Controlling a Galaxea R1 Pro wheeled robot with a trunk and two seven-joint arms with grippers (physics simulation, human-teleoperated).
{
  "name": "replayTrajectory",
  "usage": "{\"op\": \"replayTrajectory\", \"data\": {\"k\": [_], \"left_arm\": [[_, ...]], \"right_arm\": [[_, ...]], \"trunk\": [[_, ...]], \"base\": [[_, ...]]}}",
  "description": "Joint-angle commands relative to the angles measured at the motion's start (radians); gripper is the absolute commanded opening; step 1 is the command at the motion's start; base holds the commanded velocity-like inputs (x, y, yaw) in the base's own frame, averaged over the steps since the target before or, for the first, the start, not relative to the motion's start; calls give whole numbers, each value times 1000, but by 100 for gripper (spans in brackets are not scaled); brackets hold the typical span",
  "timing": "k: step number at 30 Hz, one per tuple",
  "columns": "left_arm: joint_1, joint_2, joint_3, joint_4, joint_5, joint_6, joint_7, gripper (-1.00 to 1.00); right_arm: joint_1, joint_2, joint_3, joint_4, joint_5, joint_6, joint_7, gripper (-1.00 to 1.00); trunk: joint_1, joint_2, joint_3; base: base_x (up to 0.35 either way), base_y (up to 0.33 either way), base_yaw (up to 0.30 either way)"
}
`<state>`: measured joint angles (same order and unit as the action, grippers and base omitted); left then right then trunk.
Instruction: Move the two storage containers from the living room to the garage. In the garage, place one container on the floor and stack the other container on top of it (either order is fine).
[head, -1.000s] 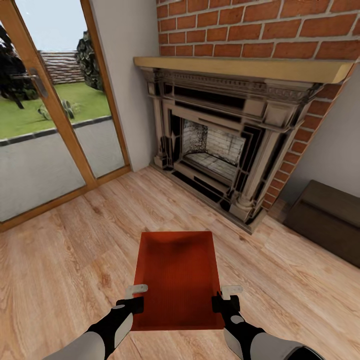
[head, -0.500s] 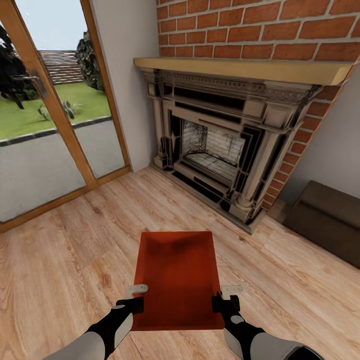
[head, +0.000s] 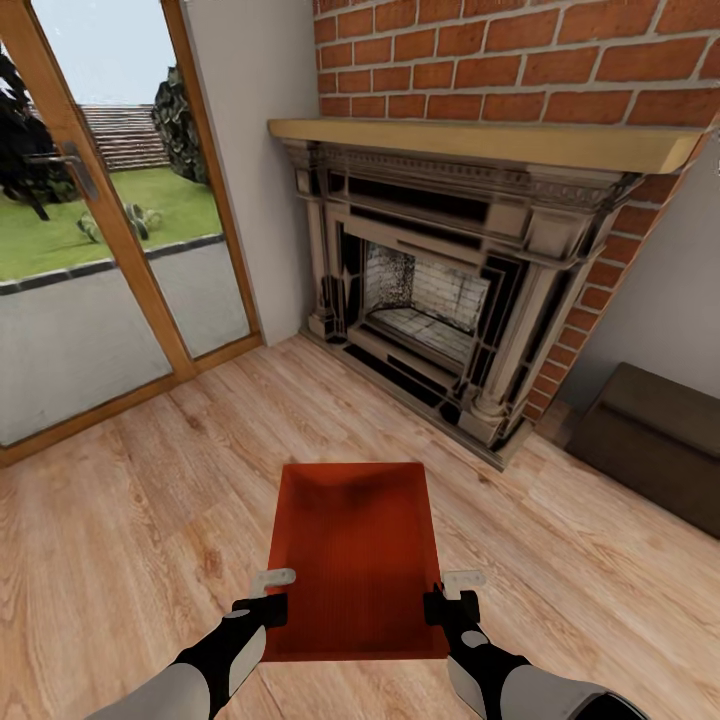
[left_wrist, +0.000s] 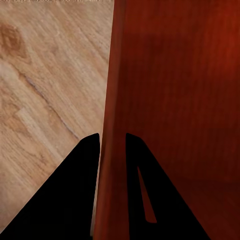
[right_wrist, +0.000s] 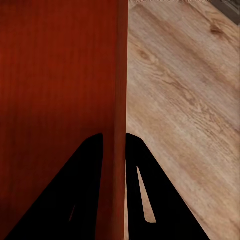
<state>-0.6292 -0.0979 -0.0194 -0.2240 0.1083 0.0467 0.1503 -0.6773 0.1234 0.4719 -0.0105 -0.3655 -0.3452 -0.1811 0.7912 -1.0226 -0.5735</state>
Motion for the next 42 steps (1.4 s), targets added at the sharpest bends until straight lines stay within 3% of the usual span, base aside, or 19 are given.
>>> {"op": "replayTrajectory", "data": {"k": [1, 42], "left_arm": [[0, 0, 27, -3, -7, 5, 13, -100], [0, 0, 27, -3, -7, 5, 13, -100]], "right_arm": [[-1, 1, -48, -2, 8, 0, 0, -100], [-1, 1, -48, -2, 8, 0, 0, -100]], "trunk": [[0, -1, 1], [0, -1, 67]], "base": [[0, 0, 0], [0, 0, 0]]}}
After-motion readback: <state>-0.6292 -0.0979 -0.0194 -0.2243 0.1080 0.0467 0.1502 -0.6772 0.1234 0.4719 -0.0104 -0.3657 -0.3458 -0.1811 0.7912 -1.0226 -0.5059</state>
